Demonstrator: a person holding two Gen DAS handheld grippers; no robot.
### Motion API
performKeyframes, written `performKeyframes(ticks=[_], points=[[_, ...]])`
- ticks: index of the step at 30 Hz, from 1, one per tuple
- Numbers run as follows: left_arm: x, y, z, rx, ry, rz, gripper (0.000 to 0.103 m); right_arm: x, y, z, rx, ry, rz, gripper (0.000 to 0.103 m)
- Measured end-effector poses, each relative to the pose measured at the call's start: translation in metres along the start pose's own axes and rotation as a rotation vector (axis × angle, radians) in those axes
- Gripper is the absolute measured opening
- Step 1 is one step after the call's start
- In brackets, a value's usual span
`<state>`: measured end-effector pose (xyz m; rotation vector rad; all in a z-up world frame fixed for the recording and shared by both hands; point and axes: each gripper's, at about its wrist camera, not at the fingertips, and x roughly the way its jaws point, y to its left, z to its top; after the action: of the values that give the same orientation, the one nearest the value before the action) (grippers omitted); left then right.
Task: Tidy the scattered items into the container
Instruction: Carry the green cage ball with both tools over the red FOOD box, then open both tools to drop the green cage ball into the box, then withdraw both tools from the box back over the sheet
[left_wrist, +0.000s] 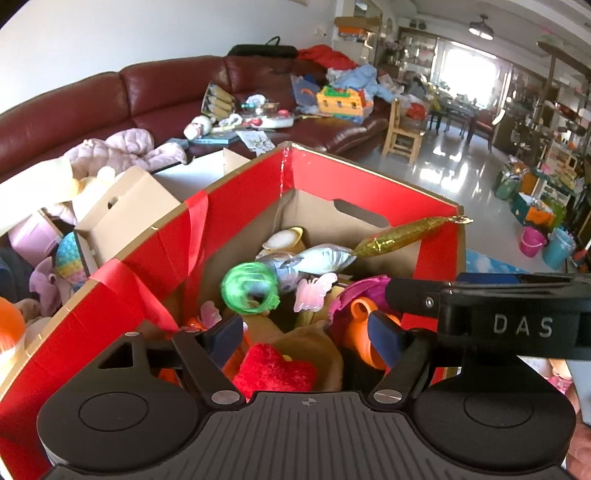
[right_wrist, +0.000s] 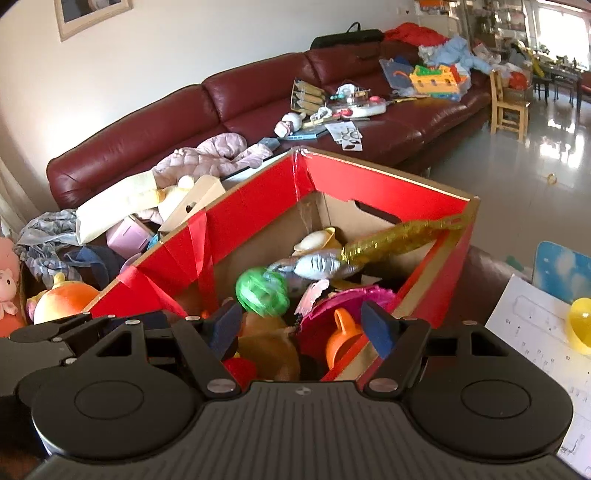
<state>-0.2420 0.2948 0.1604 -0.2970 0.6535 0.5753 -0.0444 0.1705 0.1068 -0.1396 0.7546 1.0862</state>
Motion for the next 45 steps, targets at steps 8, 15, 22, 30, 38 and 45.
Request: performKeyframes(ticks=[8,15,22,30,38,45], points=[[0.003,-0.015,-0.005,0.041,0.012,-0.002,0.087,-0.001,-0.008,-0.009,0.023,0.021,-0.008,0.078],[0.001,-0.034,-0.006,0.075,0.003,-0.044,0.089,-0.017,-0.021,-0.013,0.065,0.008,-0.011,0.082],[-0.007,-0.073,-0.007,0.148,-0.01,-0.09,0.089,-0.038,-0.042,-0.018,0.114,-0.022,-0.024,0.084],[-0.003,-0.142,-0.018,0.264,0.002,-0.168,0.089,-0.063,-0.089,-0.034,0.188,-0.037,-0.097,0.086],[0.02,-0.21,-0.045,0.381,0.072,-0.236,0.089,-0.084,-0.155,-0.065,0.333,-0.018,-0.183,0.086],[0.053,-0.247,-0.057,0.429,0.115,-0.251,0.089,-0.092,-0.199,-0.087,0.398,-0.006,-0.223,0.087]])
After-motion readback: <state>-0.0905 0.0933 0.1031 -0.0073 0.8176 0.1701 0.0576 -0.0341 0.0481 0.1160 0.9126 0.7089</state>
